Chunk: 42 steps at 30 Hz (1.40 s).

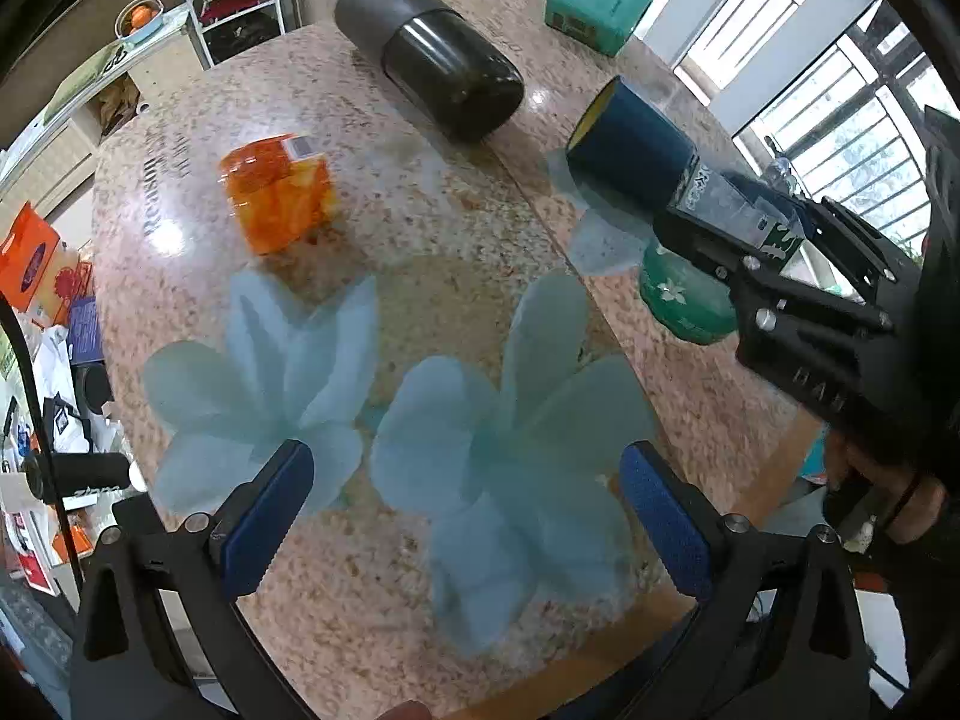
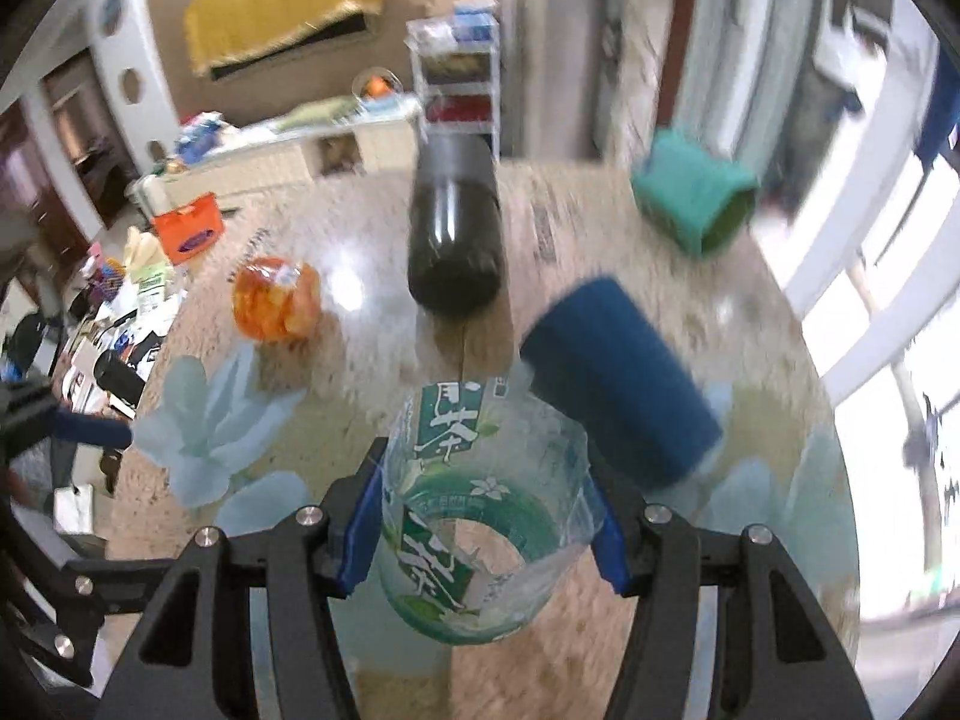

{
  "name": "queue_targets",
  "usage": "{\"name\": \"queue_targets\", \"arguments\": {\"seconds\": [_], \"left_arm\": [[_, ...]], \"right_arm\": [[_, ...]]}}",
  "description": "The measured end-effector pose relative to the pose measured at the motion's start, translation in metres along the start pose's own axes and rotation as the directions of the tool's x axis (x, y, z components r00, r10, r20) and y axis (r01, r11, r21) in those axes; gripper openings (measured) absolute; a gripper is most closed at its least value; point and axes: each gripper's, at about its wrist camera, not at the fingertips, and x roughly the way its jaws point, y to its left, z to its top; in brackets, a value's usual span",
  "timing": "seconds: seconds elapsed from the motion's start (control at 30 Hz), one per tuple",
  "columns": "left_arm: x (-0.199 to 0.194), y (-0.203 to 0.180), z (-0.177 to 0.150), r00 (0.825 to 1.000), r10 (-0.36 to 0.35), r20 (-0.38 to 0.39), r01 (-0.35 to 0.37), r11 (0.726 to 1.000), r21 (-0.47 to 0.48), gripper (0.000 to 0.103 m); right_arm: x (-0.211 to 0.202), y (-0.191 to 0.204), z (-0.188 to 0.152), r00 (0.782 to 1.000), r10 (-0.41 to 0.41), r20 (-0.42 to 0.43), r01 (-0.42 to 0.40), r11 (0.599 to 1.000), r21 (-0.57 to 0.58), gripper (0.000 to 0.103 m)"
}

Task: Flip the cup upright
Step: 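Lift and rotate the clear cup with the right gripper, opening facing up, then set the clear cup upright on the table and open the right gripper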

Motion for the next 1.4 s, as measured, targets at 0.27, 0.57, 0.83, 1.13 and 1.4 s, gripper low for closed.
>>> {"name": "queue_targets", "arguments": {"seconds": [0.27, 0.57, 0.83, 1.13, 1.4], "left_arm": [[0.028, -0.011, -0.001, 0.996, 0.061, -0.065, -0.060, 0.998, 0.018, 0.103], [0.041, -0.017, -0.005, 0.994, 0.070, -0.081, -0.067, 0.997, 0.035, 0.103], [0.034, -0.025, -0.005, 0.995, 0.075, -0.061, -0.071, 0.996, 0.054, 0.103], [0.021, -0.021, -0.011, 0.998, 0.061, -0.035, -0.058, 0.996, 0.061, 0.103], [-0.018, -0.023, -0.004, 0.998, 0.024, 0.056, -0.027, 0.998, 0.053, 0.103]], "right_arm": [[0.027, 0.006, -0.035, 0.993, 0.017, 0.114, -0.008, 0.997, -0.075, 0.056], [0.023, 0.007, -0.048, 0.989, 0.025, 0.146, -0.012, 0.996, -0.088, 0.058], [0.021, 0.005, -0.045, 0.996, 0.023, 0.087, -0.020, 0.999, -0.034, 0.072], [0.008, 0.002, -0.039, 0.996, 0.048, 0.075, -0.050, 0.998, 0.025, 0.090], [-0.034, -0.009, -0.006, 0.999, 0.024, 0.047, -0.028, 0.996, 0.088, 0.099]]}}
